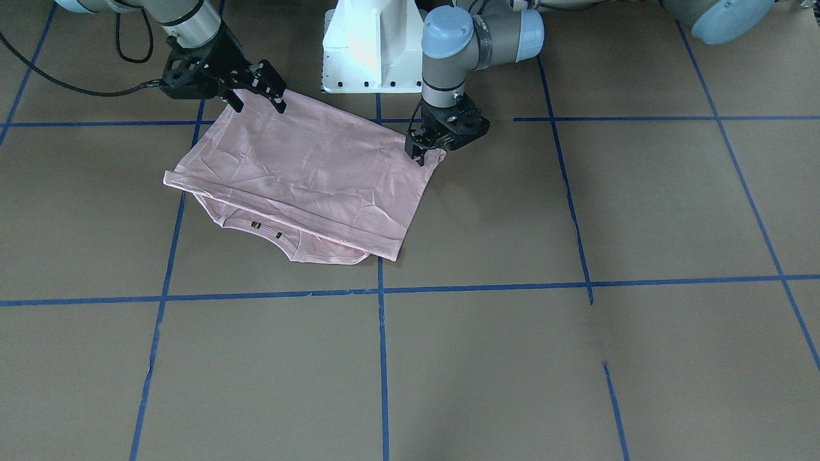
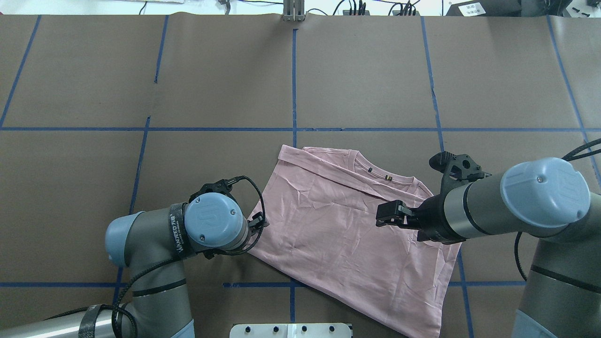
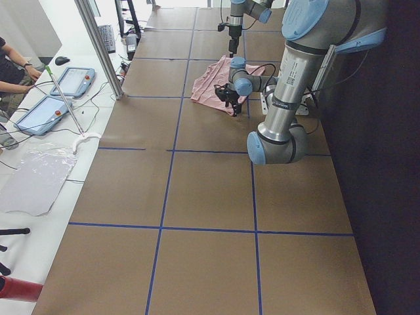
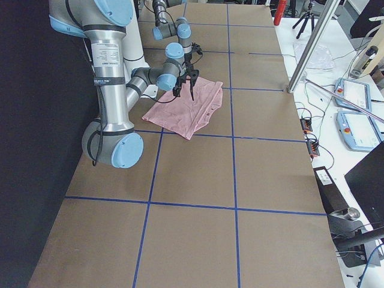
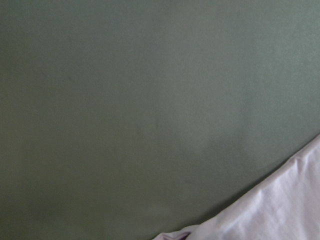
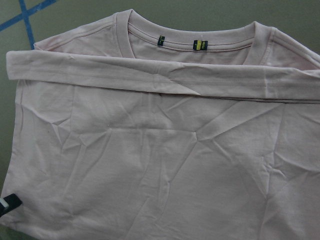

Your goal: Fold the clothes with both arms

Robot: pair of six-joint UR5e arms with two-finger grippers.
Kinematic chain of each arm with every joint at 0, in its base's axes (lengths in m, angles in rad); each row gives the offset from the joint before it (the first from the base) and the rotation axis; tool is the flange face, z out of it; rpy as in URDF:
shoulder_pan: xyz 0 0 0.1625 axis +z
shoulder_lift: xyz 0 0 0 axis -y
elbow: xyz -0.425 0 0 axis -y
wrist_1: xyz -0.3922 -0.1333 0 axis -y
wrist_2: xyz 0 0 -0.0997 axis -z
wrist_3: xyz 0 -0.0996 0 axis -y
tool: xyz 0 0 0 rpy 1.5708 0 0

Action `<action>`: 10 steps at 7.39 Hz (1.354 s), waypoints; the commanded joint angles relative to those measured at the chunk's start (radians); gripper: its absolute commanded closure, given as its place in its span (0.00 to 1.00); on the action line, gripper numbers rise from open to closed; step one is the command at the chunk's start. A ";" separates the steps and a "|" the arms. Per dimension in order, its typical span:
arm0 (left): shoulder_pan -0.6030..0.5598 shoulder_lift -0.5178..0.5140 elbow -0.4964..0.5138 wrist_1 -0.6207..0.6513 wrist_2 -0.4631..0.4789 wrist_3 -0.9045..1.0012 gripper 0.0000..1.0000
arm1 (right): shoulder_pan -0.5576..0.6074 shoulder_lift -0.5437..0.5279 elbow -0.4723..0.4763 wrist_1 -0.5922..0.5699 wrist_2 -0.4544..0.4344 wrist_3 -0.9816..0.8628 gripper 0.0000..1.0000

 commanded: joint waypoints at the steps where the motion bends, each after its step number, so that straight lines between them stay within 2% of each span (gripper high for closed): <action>1: 0.005 0.001 0.001 -0.001 0.000 0.000 0.14 | 0.003 0.000 0.000 0.000 -0.001 -0.001 0.00; 2: 0.005 0.001 0.000 -0.001 0.000 0.000 0.27 | 0.003 0.000 0.000 0.000 -0.001 -0.001 0.00; 4: 0.005 0.001 0.000 -0.001 0.000 0.001 0.63 | 0.006 0.000 0.000 0.000 -0.001 -0.001 0.00; 5: 0.005 0.001 -0.002 0.001 0.000 0.001 0.86 | 0.009 -0.001 -0.002 0.000 -0.001 -0.002 0.00; 6: 0.005 0.001 -0.011 0.001 -0.002 0.001 1.00 | 0.014 -0.001 0.000 0.000 -0.001 -0.002 0.00; 10: -0.027 -0.002 -0.017 0.004 -0.003 0.018 1.00 | 0.020 -0.005 0.000 0.000 -0.001 -0.002 0.00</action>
